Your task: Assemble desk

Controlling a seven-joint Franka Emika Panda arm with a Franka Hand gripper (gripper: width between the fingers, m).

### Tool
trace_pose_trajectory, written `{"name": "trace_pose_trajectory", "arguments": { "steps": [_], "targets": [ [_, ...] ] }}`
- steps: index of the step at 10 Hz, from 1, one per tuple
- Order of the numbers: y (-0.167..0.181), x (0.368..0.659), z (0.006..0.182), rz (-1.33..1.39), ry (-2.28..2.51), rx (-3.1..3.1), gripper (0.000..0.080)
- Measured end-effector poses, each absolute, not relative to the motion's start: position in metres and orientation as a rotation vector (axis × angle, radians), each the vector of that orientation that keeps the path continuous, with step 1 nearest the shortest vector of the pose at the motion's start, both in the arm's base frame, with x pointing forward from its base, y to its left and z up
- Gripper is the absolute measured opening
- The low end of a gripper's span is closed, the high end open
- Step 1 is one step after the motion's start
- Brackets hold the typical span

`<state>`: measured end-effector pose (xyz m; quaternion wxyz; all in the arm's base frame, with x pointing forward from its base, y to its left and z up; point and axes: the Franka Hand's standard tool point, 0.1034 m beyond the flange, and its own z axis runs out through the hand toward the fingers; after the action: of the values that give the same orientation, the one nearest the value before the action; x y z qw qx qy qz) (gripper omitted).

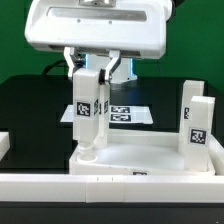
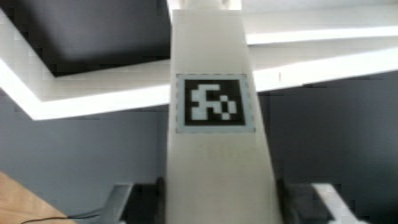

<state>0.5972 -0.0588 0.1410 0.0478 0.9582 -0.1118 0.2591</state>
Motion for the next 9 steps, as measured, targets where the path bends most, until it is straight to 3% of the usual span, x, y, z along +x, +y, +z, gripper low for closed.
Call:
{"name": "trace_pose_trajectory", "arguments": {
  "steps": [9],
  "targets": [
    [-0.0537, 0.6041, 0.133, 0.801, -0.315, 2.912, 0.029]
  ]
}}
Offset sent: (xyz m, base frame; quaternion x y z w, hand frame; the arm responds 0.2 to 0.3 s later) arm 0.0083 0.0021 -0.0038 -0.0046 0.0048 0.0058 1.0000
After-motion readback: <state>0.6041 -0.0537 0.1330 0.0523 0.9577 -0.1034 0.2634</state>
